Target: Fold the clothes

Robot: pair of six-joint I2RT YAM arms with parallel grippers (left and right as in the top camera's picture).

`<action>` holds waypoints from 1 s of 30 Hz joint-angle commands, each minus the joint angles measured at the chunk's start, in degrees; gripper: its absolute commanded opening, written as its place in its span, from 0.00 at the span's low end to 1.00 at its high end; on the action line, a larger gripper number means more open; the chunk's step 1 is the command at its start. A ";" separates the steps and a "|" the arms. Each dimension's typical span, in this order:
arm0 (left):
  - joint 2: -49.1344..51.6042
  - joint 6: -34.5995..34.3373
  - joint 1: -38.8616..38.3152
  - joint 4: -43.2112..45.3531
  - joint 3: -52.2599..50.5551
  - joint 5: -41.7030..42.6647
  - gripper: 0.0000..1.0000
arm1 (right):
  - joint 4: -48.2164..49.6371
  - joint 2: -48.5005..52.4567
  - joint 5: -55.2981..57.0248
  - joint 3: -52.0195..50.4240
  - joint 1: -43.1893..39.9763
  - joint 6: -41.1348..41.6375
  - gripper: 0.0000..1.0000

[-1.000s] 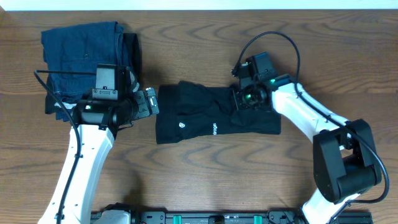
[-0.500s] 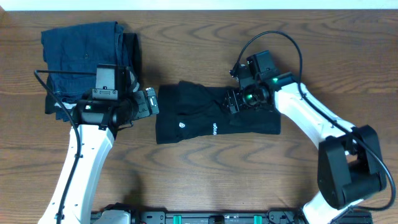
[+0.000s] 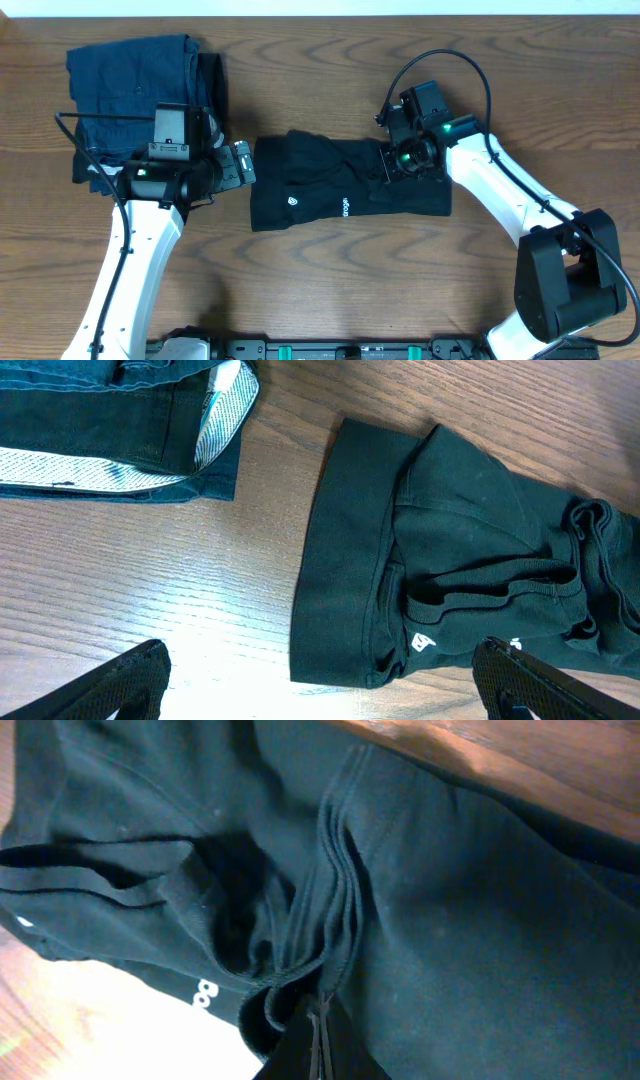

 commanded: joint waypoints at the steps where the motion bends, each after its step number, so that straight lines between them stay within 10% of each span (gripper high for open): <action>1: 0.15 0.33 0.17 -0.11 0.61 0.17 0.98 | -0.28 -1.03 1.20 0.57 0.33 0.72 0.01; 21: 0.15 0.33 0.17 -0.11 0.61 0.17 0.98 | 8.37 -1.03 0.94 -11.21 4.11 5.25 0.09; 30: 0.15 0.33 0.17 -0.11 0.61 0.17 0.98 | 11.89 -1.03 -17.55 -10.56 3.63 -4.26 0.37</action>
